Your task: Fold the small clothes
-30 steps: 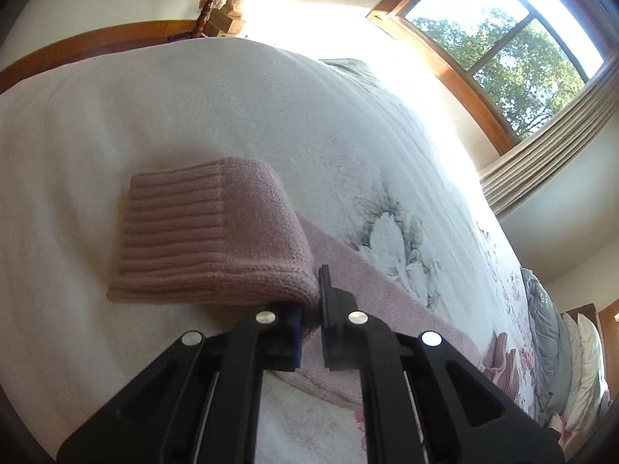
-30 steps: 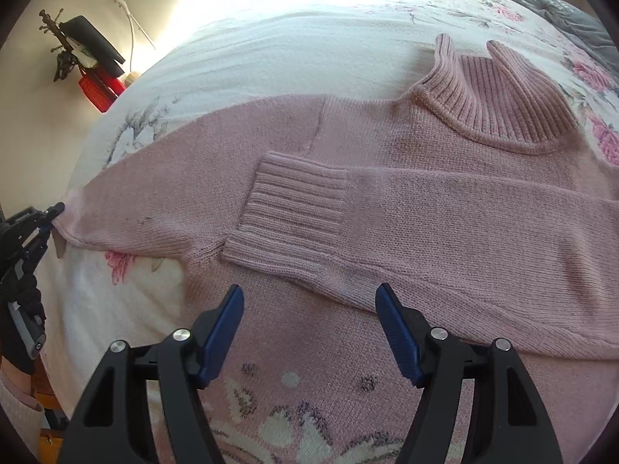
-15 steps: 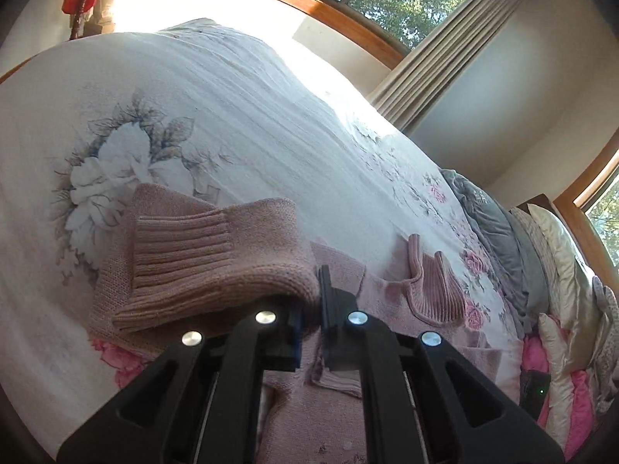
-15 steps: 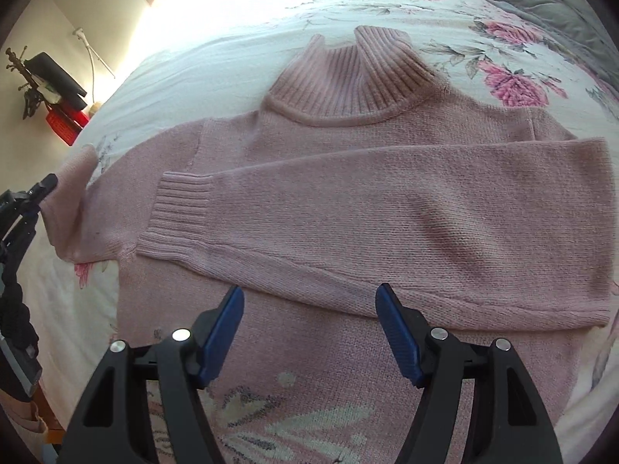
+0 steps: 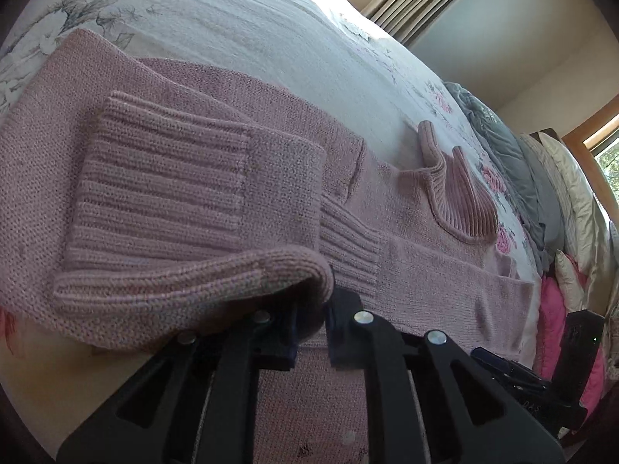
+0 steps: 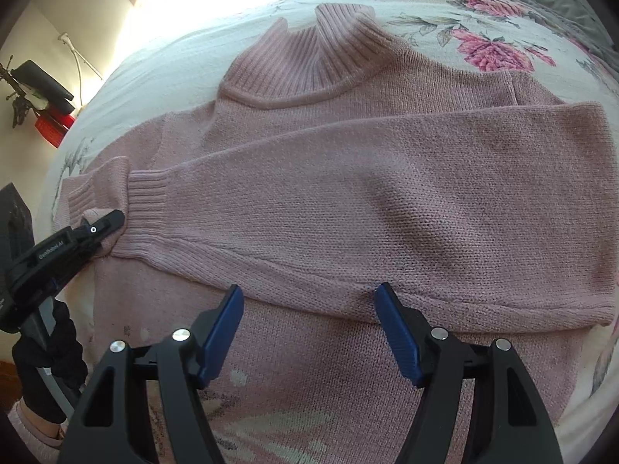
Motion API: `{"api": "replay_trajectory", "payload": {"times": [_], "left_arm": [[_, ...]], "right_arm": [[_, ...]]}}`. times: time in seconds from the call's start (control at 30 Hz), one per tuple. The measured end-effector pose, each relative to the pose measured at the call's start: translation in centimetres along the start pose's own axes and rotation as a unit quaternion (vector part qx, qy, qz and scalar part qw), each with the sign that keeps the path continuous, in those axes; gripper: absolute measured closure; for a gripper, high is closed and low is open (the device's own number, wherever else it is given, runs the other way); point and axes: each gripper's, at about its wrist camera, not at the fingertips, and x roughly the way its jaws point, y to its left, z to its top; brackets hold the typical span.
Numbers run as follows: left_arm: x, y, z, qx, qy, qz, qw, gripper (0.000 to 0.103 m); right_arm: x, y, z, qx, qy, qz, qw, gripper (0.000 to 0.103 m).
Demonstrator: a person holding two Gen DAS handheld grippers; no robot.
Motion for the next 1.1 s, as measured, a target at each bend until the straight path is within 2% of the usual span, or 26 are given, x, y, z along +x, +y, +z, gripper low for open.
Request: {"api": "replay_trajectory", "payload": {"times": [0.07,0.13,0.23,0.33,0.43,0.53,0.6,0.67,0.73,0.8,0.83,0.87,0.97,1.1], "left_arm": [[-1.3,0.3,-0.1,0.004,0.007,-0.016,0.9998,0.092],[-3.0,0.8,-0.5,0.001,0.018,-0.045,0.9988,0.081],[-6.3,1.6,-1.1,0.016,0.009,-0.051,0.9985,0.079],[-9.8,3.6,-0.6,0.017,-0.037,-0.019,0.999,0.075],[-11.2,6.2,1.4,-0.003,-0.066,0.049,0.9966,0.075],[-10.4,9.1,3.1,-0.042,-0.058,0.075,0.9947,0.075],[-9.5,10.2,3.6,-0.056,-0.043,0.074,0.9948,0.077],[-8.9,10.5,3.7,-0.056,-0.039,0.074,0.995,0.077],[-8.9,10.5,3.7,-0.049,-0.039,0.075,0.9952,0.077],[-8.9,10.6,3.7,-0.053,-0.039,0.069,0.9954,0.077],[-9.0,10.6,3.8,-0.056,-0.039,0.065,0.9955,0.077],[-9.0,10.7,3.7,-0.057,-0.039,0.063,0.9956,0.077],[-9.5,10.7,3.7,-0.057,-0.038,0.063,0.9957,0.077],[-10.7,10.2,3.9,-0.05,-0.053,0.058,0.9956,0.076]], "right_arm": [[0.0,0.2,0.2,0.0,0.001,0.001,1.0,0.031],[-0.2,0.7,0.5,0.002,0.0,0.01,1.0,0.031],[-0.7,2.2,1.5,-0.001,-0.003,0.034,0.999,0.031],[-0.6,4.9,2.7,-0.013,-0.003,0.067,0.998,0.031],[-0.1,8.5,3.9,-0.026,0.003,0.102,0.994,0.031],[1.0,12.2,5.0,-0.041,0.009,0.135,0.99,0.031],[2.2,14.1,5.5,-0.039,0.023,0.151,0.987,0.031],[3.7,15.6,6.2,-0.03,0.04,0.172,0.984,0.031],[5.2,16.6,6.2,-0.027,0.055,0.169,0.984,0.032],[6.4,17.2,6.0,-0.023,0.072,0.173,0.982,0.039],[7.0,17.5,5.9,-0.018,0.081,0.183,0.98,0.047],[7.4,17.7,5.7,-0.014,0.088,0.197,0.976,0.061],[7.7,18.3,5.2,-0.017,0.088,0.212,0.973,0.084],[5.2,17.6,5.4,-0.024,0.053,0.223,0.973,0.09]]}}
